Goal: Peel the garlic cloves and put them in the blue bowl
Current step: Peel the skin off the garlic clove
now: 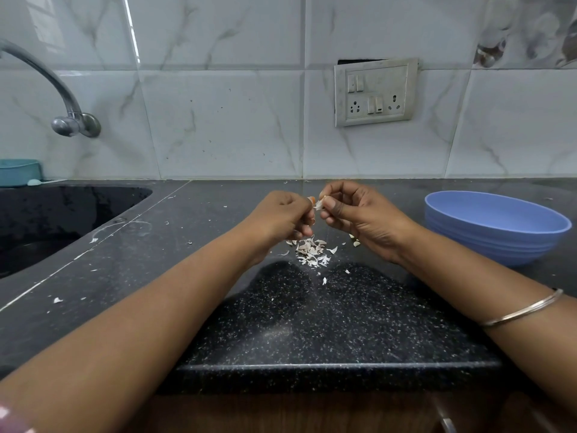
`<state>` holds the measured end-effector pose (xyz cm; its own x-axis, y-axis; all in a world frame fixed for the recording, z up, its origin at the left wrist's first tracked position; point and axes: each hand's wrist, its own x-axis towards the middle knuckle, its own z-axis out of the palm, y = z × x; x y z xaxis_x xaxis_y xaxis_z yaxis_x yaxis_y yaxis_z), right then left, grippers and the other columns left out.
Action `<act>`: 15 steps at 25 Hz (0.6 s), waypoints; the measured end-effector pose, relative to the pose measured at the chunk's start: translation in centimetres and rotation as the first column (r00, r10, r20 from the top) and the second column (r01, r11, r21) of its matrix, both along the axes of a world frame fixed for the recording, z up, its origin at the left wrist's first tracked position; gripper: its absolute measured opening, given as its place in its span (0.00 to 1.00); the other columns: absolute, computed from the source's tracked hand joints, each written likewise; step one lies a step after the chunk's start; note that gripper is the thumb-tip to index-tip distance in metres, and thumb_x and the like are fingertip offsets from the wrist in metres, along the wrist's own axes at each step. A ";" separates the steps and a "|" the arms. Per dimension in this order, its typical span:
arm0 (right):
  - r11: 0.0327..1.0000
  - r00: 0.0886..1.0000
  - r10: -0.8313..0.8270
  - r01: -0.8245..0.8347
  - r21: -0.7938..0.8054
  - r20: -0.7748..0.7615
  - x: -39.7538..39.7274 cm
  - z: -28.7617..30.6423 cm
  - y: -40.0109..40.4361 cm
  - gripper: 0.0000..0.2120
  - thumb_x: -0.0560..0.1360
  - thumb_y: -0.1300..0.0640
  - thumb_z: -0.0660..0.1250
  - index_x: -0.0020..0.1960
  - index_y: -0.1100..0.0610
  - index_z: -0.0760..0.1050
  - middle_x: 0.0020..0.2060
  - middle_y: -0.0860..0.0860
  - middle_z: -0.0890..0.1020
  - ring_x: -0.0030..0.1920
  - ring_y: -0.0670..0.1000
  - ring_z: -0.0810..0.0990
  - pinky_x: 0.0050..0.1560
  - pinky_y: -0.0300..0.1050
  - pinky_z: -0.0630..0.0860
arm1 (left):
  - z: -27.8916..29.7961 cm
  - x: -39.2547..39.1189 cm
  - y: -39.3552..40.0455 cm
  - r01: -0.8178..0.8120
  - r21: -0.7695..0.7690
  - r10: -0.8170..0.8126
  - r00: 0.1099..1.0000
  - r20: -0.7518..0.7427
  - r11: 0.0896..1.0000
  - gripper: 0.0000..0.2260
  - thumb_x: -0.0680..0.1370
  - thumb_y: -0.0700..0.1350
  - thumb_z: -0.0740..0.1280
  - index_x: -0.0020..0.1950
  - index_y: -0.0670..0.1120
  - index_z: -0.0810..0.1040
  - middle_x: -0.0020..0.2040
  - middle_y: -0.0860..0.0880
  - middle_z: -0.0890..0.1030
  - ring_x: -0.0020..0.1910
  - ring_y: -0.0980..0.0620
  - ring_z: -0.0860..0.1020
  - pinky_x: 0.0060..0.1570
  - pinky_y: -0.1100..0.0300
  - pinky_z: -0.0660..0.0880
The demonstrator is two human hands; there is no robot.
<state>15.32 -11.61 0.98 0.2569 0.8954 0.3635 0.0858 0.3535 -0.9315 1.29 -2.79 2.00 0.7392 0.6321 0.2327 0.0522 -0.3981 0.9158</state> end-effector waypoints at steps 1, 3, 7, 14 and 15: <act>1.000 1.000 -0.013 0.014 -0.017 0.013 0.0 -0.1 0.1 0.05 0.76 0.66 0.64 0.46 0.58 0.75 0.37 0.51 0.78 0.36 0.44 0.78 0.40 0.34 0.77 | -0.1 0.1 0.1 -0.053 0.159 0.060 0.997 -0.039 0.986 0.14 0.81 0.45 0.59 0.37 0.44 0.74 0.31 0.48 0.78 0.28 0.57 0.76 0.33 0.63 0.72; 0.998 0.999 -0.034 0.035 -0.047 0.028 0.0 -0.1 0.2 0.04 0.76 0.66 0.64 0.46 0.59 0.75 0.36 0.51 0.78 0.36 0.44 0.78 0.39 0.34 0.77 | -0.3 0.3 0.2 -0.144 0.469 0.190 0.981 -0.051 0.871 0.13 0.80 0.48 0.60 0.40 0.43 0.76 0.33 0.47 0.81 0.29 0.58 0.77 0.34 0.62 0.71; 0.991 0.994 -0.094 0.098 -0.089 0.055 -0.1 0.1 0.2 0.02 0.77 0.64 0.63 0.46 0.60 0.75 0.36 0.50 0.78 0.36 0.45 0.78 0.39 0.33 0.77 | -0.4 0.3 0.2 -0.175 0.642 0.220 0.975 0.010 0.747 0.10 0.79 0.48 0.62 0.46 0.44 0.77 0.38 0.49 0.82 0.36 0.53 0.78 0.38 0.58 0.72; 0.958 0.975 -0.197 0.214 -0.192 0.102 -0.5 -0.1 0.3 0.04 0.79 0.62 0.62 0.45 0.61 0.74 0.35 0.51 0.77 0.36 0.46 0.78 0.38 0.35 0.78 | -0.9 0.3 0.7 -0.097 0.798 0.170 0.985 -0.006 0.594 0.06 0.79 0.46 0.63 0.46 0.45 0.75 0.43 0.48 0.79 0.43 0.48 0.77 0.42 0.56 0.70; 0.954 0.972 -0.209 0.227 -0.197 0.108 -0.6 -0.2 0.4 0.05 0.79 0.63 0.62 0.44 0.60 0.73 0.35 0.51 0.77 0.36 0.46 0.78 0.37 0.35 0.78 | -0.8 0.3 0.8 -0.079 0.825 0.169 0.985 -0.020 0.560 0.05 0.79 0.46 0.63 0.46 0.45 0.75 0.43 0.48 0.78 0.43 0.49 0.77 0.41 0.58 0.67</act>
<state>14.74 -11.26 0.80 0.4307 0.8788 0.2054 0.2211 0.1179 -0.9681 1.59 -1.98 1.17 0.7134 0.2902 0.6379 0.2212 -0.9569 0.1880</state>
